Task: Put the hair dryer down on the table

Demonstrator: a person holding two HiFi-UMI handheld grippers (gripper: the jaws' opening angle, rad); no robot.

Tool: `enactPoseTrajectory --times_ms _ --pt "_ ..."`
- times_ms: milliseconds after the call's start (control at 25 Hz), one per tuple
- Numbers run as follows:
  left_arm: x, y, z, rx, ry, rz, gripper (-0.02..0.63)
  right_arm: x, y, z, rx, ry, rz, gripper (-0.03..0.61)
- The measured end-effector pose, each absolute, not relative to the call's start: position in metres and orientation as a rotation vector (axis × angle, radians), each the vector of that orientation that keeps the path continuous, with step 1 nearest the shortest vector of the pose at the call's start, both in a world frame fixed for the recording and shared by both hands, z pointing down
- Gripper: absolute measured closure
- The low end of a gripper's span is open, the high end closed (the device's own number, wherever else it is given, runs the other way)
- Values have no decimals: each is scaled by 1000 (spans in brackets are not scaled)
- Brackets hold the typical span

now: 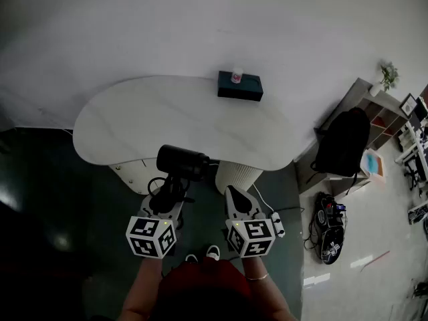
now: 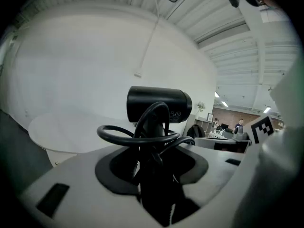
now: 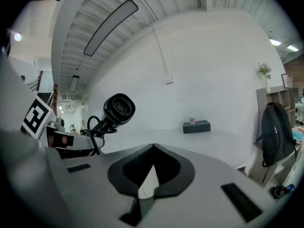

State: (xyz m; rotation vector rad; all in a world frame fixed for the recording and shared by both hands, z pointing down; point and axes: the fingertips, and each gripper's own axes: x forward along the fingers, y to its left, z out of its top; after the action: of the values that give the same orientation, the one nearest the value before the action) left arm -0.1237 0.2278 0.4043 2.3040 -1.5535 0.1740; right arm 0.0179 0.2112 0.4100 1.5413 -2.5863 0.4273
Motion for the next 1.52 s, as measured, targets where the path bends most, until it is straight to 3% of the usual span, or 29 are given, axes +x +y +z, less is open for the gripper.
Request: enactPoseTrajectory --times_ms 1520 --pt "-72 173 391 2241 -1687 214 413 96 155 398 1537 -2649 466 563"
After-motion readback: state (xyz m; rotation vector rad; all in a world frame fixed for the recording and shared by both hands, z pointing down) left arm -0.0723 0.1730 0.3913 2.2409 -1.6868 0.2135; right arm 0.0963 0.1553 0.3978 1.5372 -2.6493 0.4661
